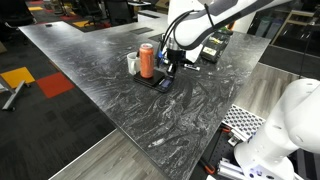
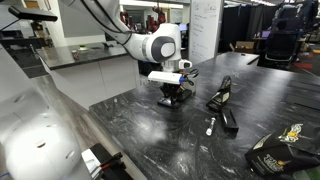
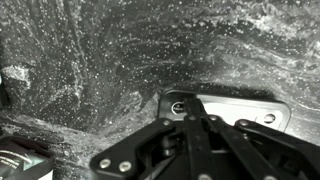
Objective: Press the button on the black pad
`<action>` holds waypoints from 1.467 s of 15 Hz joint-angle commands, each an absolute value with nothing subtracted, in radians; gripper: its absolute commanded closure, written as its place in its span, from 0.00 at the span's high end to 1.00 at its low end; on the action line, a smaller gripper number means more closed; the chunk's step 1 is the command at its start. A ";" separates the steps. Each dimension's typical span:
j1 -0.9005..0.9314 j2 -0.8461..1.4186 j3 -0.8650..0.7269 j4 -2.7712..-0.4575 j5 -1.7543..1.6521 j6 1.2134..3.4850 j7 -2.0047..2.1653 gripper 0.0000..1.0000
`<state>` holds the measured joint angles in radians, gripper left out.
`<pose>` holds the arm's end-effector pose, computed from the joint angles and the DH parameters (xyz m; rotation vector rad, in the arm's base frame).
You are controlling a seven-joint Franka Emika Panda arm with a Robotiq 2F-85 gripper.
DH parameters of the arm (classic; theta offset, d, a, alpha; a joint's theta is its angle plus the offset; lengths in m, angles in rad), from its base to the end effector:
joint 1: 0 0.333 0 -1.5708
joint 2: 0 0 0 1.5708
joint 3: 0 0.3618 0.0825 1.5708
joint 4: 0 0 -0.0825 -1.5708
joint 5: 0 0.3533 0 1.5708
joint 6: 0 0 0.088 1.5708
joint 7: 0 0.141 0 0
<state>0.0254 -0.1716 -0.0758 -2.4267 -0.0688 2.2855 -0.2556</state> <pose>0.4370 -0.0259 0.4057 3.0733 0.3869 0.0369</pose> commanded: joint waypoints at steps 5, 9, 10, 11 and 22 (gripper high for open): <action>-0.007 -0.148 -0.073 -2.412 -0.093 2.308 -0.257 0.00; -0.004 -0.137 -0.075 -2.408 -0.075 2.311 -0.273 0.00; -0.005 -0.133 -0.076 -2.407 -0.073 2.311 -0.273 0.00; -0.005 -0.130 -0.077 -2.408 -0.069 2.313 -0.276 0.00; -0.007 -0.098 -0.081 -2.398 -0.057 2.318 -0.283 0.00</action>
